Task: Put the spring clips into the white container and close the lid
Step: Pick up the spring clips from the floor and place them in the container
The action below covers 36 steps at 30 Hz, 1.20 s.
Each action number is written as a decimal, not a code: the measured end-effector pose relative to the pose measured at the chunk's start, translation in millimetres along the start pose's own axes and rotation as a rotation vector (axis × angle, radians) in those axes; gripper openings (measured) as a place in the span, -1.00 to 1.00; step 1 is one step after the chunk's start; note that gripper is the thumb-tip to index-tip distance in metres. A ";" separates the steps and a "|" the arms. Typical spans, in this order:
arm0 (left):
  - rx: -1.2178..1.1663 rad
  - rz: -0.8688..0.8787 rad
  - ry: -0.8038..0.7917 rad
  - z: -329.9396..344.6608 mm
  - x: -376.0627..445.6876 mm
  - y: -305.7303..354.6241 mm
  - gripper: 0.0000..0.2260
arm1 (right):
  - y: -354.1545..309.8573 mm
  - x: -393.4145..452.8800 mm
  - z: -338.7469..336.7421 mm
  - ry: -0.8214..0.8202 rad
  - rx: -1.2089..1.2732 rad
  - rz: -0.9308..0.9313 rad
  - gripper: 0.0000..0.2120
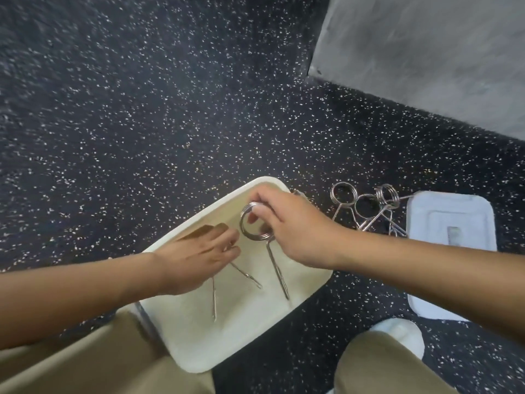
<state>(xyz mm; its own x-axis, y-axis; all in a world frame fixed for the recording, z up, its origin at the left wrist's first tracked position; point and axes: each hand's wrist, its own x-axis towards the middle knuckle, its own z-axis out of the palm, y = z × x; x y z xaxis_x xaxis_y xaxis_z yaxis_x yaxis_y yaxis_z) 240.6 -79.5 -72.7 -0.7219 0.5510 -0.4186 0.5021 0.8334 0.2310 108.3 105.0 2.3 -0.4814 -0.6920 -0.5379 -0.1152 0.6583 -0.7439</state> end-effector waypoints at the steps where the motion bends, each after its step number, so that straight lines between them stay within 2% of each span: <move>1: 0.021 0.016 -0.036 3.0 0.4 -0.9 -0.56 | 1.4 8.1 10.3 -0.002 -0.025 -0.001 -0.82; 3: 0.084 0.028 -0.098 12.0 0.1 0.4 -0.60 | 11.9 23.6 30.0 0.009 -0.064 0.014 -0.85; 8: 0.212 -0.003 -0.230 34.6 -4.5 5.2 -0.64 | 41.0 57.7 63.4 0.006 -0.163 0.120 -0.77; 11: 0.188 -0.026 -0.206 38.8 -3.1 8.8 -0.58 | 57.1 68.0 69.9 0.011 -0.200 0.203 -0.71; 15: 0.174 -0.079 -0.340 37.6 1.1 11.6 -0.59 | 66.8 73.5 68.8 0.055 -0.253 0.300 -0.69; 24: 0.127 -0.102 -0.293 34.9 -3.6 5.9 -0.64 | 53.1 59.8 72.3 0.040 -0.696 0.150 -0.52; 27: 0.051 -0.118 -0.235 25.8 -8.7 2.9 -0.67 | 45.4 48.3 67.6 0.031 -0.636 0.127 -0.59; 31: -0.120 -0.160 -0.140 3.4 -4.3 6.7 -0.74 | 41.0 23.4 60.5 0.068 -0.517 0.097 -0.84; 36: -0.253 -0.138 0.024 -33.9 5.0 10.8 -0.69 | 35.9 -15.2 40.4 0.147 -0.265 0.054 -0.71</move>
<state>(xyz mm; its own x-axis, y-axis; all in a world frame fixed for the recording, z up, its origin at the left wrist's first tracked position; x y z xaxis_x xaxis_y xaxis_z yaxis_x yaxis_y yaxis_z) 226.3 -66.3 -42.5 -0.7880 0.4300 -0.4407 0.2659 0.8832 0.3863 146.5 127.2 -32.2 -0.6114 -0.6167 -0.4959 -0.2993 0.7603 -0.5765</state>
